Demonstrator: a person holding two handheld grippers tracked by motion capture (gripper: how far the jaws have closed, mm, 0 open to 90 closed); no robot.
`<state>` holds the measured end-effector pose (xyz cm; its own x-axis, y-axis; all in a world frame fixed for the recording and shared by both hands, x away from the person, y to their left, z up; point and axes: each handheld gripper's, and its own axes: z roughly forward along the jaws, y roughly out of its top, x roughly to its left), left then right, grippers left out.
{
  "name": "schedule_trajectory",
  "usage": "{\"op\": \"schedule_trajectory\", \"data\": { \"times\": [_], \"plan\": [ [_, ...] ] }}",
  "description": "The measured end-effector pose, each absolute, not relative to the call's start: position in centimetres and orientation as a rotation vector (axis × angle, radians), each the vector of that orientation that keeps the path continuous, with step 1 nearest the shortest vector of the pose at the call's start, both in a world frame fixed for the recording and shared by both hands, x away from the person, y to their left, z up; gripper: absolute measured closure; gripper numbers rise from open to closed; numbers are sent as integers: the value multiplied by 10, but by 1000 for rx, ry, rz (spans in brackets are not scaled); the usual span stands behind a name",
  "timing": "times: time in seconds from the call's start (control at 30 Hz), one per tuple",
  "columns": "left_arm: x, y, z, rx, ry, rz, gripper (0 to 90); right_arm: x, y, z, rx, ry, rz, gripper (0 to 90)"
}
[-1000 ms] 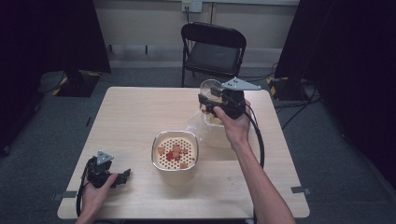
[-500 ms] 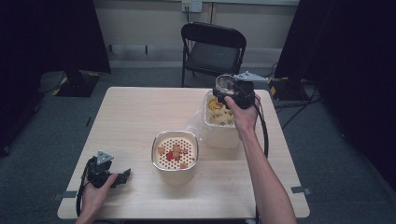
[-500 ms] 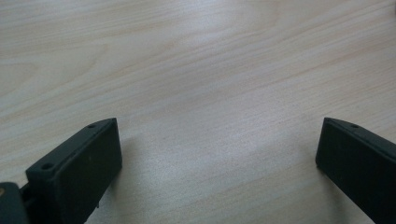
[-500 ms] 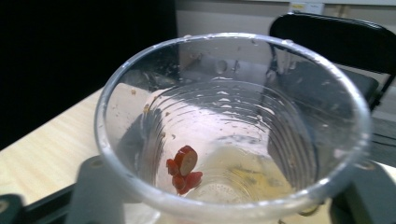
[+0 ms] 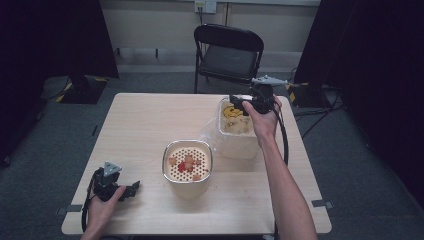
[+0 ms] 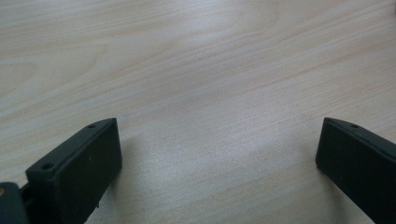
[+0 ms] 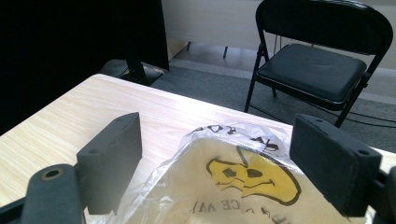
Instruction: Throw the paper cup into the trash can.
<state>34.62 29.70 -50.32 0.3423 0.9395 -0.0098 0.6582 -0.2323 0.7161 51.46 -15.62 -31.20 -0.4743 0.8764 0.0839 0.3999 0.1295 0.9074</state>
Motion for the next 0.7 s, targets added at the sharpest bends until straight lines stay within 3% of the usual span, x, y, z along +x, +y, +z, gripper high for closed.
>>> {"op": "schedule_trajectory", "data": {
  "times": [0.7],
  "plan": [
    [347, 298, -503, 1983, 1384, 572, 0, 442, -184, -313, 1176, 1966, 1313, 145]
  ]
}}
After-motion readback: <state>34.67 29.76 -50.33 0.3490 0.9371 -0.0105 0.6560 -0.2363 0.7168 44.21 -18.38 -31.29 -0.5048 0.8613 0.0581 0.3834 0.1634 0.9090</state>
